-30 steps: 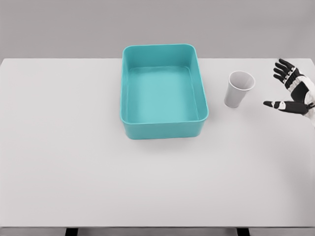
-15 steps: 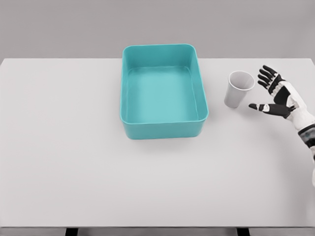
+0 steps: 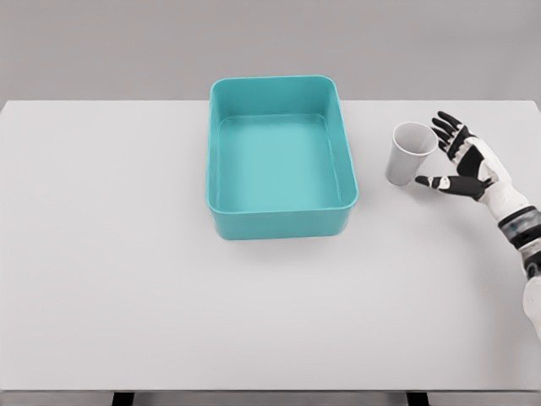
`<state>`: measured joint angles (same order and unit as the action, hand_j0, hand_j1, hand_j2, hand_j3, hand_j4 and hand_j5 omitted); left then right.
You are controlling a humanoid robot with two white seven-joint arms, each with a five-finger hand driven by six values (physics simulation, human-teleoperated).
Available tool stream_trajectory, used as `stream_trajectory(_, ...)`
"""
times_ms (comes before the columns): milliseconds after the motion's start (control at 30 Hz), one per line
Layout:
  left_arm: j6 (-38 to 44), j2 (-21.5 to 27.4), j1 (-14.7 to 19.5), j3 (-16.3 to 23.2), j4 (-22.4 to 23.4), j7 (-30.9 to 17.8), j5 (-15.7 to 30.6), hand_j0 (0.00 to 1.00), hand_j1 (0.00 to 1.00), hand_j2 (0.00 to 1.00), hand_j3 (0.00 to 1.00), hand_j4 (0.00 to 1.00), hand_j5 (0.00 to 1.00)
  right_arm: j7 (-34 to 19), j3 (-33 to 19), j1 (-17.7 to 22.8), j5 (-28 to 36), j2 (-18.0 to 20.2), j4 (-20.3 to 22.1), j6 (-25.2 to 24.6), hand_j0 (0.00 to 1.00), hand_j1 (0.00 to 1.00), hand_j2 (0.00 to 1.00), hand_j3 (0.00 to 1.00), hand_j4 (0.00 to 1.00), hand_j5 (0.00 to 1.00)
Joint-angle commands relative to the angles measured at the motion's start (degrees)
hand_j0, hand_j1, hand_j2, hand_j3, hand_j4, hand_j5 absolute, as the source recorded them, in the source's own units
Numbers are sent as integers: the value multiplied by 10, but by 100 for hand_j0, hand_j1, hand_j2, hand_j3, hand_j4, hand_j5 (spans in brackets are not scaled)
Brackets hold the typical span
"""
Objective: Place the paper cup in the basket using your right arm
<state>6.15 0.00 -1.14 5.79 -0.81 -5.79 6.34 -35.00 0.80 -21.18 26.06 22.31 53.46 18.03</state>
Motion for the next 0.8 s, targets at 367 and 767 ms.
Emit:
stream_trajectory(367, 0, 0, 0, 0, 0, 0, 0, 100, 100, 100, 100, 100, 100, 0, 5, -4, 0, -8, -8, -2, 100, 100, 100, 100, 100, 100)
stream_trajectory(767, 0, 0, 0, 0, 0, 0, 0, 100, 100, 100, 100, 100, 100, 0, 22, -19, 1, -8, -39, -12, 100, 100, 100, 100, 100, 100)
